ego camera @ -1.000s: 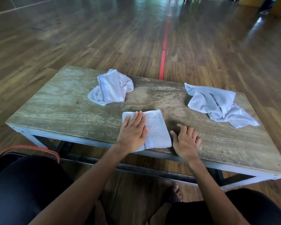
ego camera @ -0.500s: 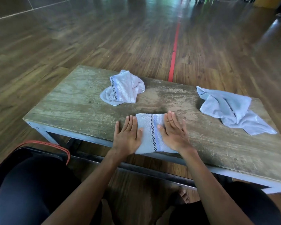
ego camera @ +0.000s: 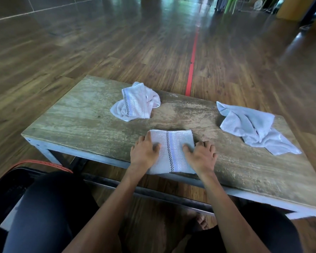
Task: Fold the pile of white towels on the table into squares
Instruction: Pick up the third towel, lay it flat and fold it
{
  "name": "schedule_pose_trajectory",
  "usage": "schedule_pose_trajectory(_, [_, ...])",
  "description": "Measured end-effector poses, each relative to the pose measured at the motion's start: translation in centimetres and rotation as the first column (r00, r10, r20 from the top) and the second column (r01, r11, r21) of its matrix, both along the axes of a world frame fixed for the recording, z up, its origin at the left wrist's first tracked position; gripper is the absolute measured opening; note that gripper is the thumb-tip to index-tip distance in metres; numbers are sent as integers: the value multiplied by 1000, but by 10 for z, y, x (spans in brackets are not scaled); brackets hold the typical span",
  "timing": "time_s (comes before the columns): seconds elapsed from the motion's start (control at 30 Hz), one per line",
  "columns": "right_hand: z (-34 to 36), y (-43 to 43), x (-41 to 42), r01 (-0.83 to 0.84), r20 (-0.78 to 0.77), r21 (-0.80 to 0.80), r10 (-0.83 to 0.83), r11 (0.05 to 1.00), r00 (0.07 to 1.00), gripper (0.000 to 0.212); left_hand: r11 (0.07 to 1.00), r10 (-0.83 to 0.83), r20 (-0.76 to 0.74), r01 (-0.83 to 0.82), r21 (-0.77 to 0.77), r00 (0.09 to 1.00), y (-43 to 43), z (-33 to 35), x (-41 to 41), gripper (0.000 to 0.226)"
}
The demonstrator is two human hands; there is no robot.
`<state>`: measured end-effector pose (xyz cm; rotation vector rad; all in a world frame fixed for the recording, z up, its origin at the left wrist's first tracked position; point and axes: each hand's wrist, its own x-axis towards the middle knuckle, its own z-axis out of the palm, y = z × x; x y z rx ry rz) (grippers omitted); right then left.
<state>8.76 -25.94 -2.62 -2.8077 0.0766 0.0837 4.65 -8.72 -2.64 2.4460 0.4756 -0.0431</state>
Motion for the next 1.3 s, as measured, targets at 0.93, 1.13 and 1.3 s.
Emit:
schedule_pose_trajectory(0.93, [71,32,-72,-219,212,814,76,537,974,28,643,382,364,38,-765,850,15,61,-89,49])
schedule_pose_trajectory(1.13, [126,89,-99,-324,224,809,253,490,941,36,685,502,412,-59,-726,761,69,108,-137,48])
schedule_pose_trajectory(1.3, [146,153,-125,-388,192,805,421,448,886,37,699,623,469,-176,-693,626,115,126,-198,50])
